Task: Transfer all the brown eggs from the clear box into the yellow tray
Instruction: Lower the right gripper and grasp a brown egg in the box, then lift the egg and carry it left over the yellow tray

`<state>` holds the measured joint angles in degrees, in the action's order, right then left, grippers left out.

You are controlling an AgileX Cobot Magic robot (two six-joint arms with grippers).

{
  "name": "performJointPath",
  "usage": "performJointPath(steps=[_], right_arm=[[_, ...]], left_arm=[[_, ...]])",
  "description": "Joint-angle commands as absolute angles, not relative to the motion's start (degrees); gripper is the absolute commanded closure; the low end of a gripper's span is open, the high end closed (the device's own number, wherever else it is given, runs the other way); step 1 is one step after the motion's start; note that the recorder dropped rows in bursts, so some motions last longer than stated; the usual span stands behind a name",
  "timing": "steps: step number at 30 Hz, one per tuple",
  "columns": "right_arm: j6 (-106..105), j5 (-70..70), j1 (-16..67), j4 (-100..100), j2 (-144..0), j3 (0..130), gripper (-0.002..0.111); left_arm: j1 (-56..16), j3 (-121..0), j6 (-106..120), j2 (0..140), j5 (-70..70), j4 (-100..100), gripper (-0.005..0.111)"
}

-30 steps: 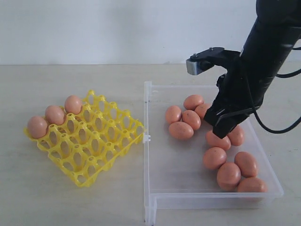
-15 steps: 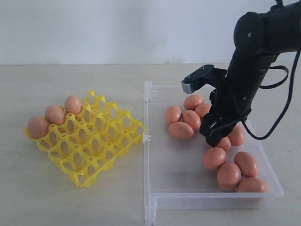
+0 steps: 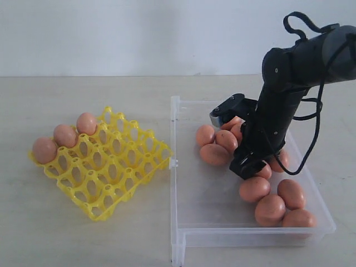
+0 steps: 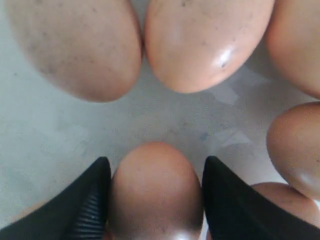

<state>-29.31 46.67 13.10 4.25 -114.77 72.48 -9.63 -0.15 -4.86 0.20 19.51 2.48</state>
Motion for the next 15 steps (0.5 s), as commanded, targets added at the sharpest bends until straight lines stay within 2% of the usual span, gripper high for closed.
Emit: performJointPath(steps=[1, 2, 3, 8, 12, 15], right_arm=[[-28.92, 45.78, 12.59, 3.37, -114.88, 72.66, 0.089], [-28.92, 45.70, 12.59, 3.37, -114.88, 72.66, 0.101], [-28.77, 45.70, 12.59, 3.47, -114.88, 72.66, 0.108], [-27.36, 46.13, 12.59, 4.19, -114.20, 72.66, 0.108], [-22.27, 43.18, 12.59, 8.96, -107.69, 72.66, 0.108], [-22.46, 39.33, 12.84, 28.62, -99.58, 72.66, 0.108]], left_arm=[[-9.92, 0.00, -4.93, 0.00, 19.38, 2.33, 0.103], [-9.92, 0.00, -4.93, 0.00, 19.38, 2.33, 0.103], [-9.92, 0.00, -4.93, 0.00, 19.38, 2.33, 0.103], [-9.92, 0.00, -4.93, 0.00, 19.38, 2.33, 0.103], [-9.92, 0.00, -4.93, 0.00, 19.38, 2.33, 0.103], [-9.92, 0.00, -4.93, 0.00, 19.38, 2.33, 0.103]])
